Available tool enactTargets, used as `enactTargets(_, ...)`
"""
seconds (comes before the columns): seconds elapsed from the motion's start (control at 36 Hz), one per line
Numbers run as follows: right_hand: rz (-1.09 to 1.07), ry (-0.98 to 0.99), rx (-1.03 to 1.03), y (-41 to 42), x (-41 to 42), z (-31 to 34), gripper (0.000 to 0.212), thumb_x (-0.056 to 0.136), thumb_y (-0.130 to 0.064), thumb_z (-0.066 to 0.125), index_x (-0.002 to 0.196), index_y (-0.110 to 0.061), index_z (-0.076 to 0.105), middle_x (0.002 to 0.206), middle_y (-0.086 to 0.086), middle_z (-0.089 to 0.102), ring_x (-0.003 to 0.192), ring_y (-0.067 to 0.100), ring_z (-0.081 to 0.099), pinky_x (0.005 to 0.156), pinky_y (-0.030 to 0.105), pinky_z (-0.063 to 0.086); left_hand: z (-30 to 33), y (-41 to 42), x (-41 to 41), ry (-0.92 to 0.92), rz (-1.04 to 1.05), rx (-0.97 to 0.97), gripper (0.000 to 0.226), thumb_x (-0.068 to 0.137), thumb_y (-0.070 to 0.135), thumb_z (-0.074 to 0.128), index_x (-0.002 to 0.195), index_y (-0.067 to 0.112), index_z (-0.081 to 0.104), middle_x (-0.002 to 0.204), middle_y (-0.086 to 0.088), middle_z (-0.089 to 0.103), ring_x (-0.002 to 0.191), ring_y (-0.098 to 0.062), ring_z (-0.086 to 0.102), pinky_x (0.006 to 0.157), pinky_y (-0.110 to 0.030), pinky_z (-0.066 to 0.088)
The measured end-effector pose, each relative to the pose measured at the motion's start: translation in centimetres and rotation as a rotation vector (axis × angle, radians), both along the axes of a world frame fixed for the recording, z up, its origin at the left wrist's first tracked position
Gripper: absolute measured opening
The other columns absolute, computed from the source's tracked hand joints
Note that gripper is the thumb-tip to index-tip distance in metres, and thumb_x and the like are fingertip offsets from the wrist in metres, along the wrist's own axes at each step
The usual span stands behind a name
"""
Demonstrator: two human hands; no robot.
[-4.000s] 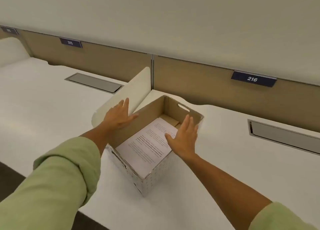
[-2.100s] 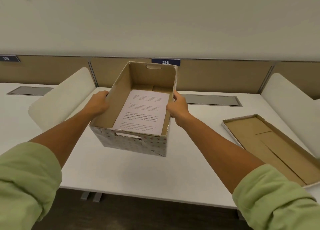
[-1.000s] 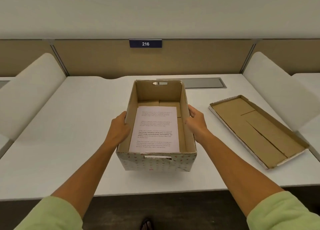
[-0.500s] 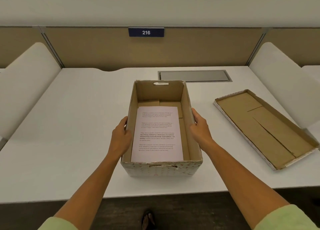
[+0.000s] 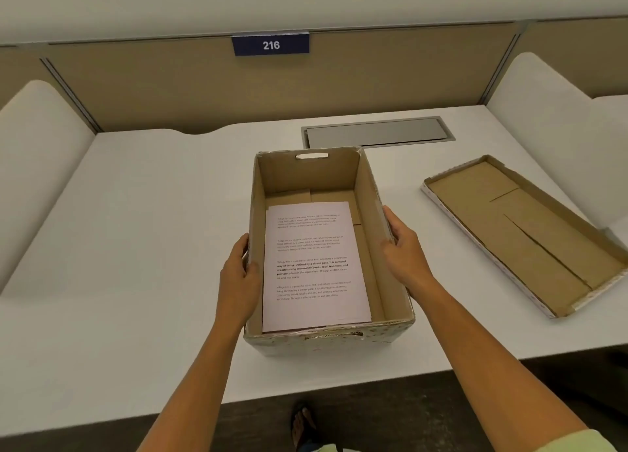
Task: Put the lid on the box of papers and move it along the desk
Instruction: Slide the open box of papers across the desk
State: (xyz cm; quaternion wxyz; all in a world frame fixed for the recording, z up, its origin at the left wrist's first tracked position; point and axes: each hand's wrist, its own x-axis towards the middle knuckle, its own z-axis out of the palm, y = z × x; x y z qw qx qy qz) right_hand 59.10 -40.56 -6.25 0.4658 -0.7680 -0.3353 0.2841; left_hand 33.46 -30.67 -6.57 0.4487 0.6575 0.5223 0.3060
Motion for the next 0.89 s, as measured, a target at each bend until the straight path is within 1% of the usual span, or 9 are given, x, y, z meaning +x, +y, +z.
enactTargets(0.08, -0.003, 0.004, -0.003, 0.1, -0.2, 0.2, 0.063, 0.102, -0.005, 0.047, 0.156, -0.031, 0.029, 0.162, -0.006, 0.033, 0.147, 0.026, 0.034, 0.111, 0.046, 0.042, 0.1, -0.1, -0.1, -0.019, 0.01, -0.006, 0.044, 0.099, 0.03, 0.048, 0.143, 0.028, 0.042, 0.137, 0.003, 0.056, 0.112, -0.023, 0.062, 0.089, -0.046, 0.056)
enactTargets(0.22, -0.002, 0.022, 0.012, -0.1, -0.3, 0.3, 0.063, 0.101, -0.003, 0.046, 0.156, -0.031, 0.03, 0.161, -0.009, 0.034, 0.148, 0.019, 0.033, 0.112, 0.038, 0.04, 0.2, -0.1, 0.0, -0.047, 0.024, -0.057, 0.046, 0.098, 0.031, 0.05, 0.143, 0.031, 0.04, 0.14, 0.004, 0.054, 0.115, -0.025, 0.061, 0.088, -0.047, 0.056)
enactTargets(0.28, -0.006, 0.032, 0.013, -0.1, -0.3, 0.2, 0.063, 0.101, -0.003, 0.046, 0.156, -0.031, 0.031, 0.16, -0.01, 0.034, 0.148, 0.018, 0.033, 0.113, 0.038, 0.039, 0.3, 0.0, 0.0, -0.051, 0.024, -0.076, 0.046, 0.098, 0.031, 0.05, 0.143, 0.033, 0.039, 0.141, 0.004, 0.053, 0.117, -0.026, 0.059, 0.089, -0.048, 0.056)
enactTargets(0.33, -0.004, 0.034, 0.012, -0.1, -0.2, 0.1, 0.062, 0.101, -0.005, 0.047, 0.156, -0.031, 0.031, 0.16, -0.01, 0.035, 0.147, 0.018, 0.034, 0.113, 0.038, 0.04, 0.3, 0.0, 0.0, -0.05, 0.024, -0.081, 0.046, 0.098, 0.032, 0.05, 0.142, 0.033, 0.039, 0.141, 0.004, 0.052, 0.118, -0.025, 0.059, 0.089, -0.047, 0.055)
enactTargets(0.47, -0.013, 0.041, 0.02, -0.1, -0.1, -0.2, 0.061, 0.102, -0.007, 0.048, 0.155, -0.032, 0.032, 0.159, -0.01, 0.036, 0.146, 0.017, 0.036, 0.108, 0.031, 0.041, 0.5, -0.1, 0.1, -0.048, 0.02, -0.072, 0.045, 0.098, 0.032, 0.05, 0.142, 0.033, 0.039, 0.141, 0.006, 0.052, 0.119, -0.022, 0.058, 0.085, -0.037, 0.055)
enactTargets(0.58, -0.022, 0.033, 0.026, 0.0, -0.1, -0.2, 0.059, 0.102, -0.011, 0.05, 0.154, -0.032, 0.033, 0.159, -0.009, 0.037, 0.146, 0.02, 0.037, 0.11, 0.038, 0.041, 0.7, -0.3, 0.0, -0.044, 0.034, -0.09, 0.044, 0.097, 0.032, 0.052, 0.14, 0.034, 0.041, 0.14, 0.006, 0.052, 0.118, -0.025, 0.058, 0.088, -0.046, 0.055)
enactTargets(0.69, -0.001, 0.05, 0.028, -0.2, -0.1, 0.2, 0.058, 0.102, -0.015, 0.051, 0.155, -0.03, 0.032, 0.16, -0.007, 0.035, 0.146, 0.023, 0.037, 0.112, 0.041, 0.039, 1.0, 0.0, -0.1, -0.003, 0.011, -0.094, 0.045, 0.097, 0.031, 0.053, 0.14, 0.035, 0.039, 0.14, 0.006, 0.051, 0.117, -0.025, 0.058, 0.086, -0.046, 0.055)
enactTargets(0.78, 0.053, 0.081, -0.005, -0.7, 0.1, 0.6, 0.057, 0.104, -0.024, 0.049, 0.156, -0.033, 0.027, 0.163, -0.008, 0.029, 0.147, 0.024, 0.035, 0.112, 0.044, 0.038, 1.3, 0.3, -0.1, 0.054, -0.015, -0.068, 0.047, 0.096, 0.031, 0.056, 0.14, 0.032, 0.039, 0.139, 0.002, 0.052, 0.114, -0.028, 0.059, 0.085, -0.048, 0.054)
enactTargets(0.89, 0.186, 0.072, -0.065, -2.4, 1.2, 1.1, 0.06, 0.103, -0.043, 0.046, 0.157, -0.037, 0.022, 0.164, -0.009, 0.026, 0.146, 0.024, 0.036, 0.112, 0.047, 0.039, 1.7, 0.0, 0.1, 0.15, -0.026, -0.032, 0.054, 0.092, 0.038, 0.059, 0.141, 0.03, 0.038, 0.141, -0.002, 0.052, 0.11, -0.03, 0.06, 0.086, -0.052, 0.053)
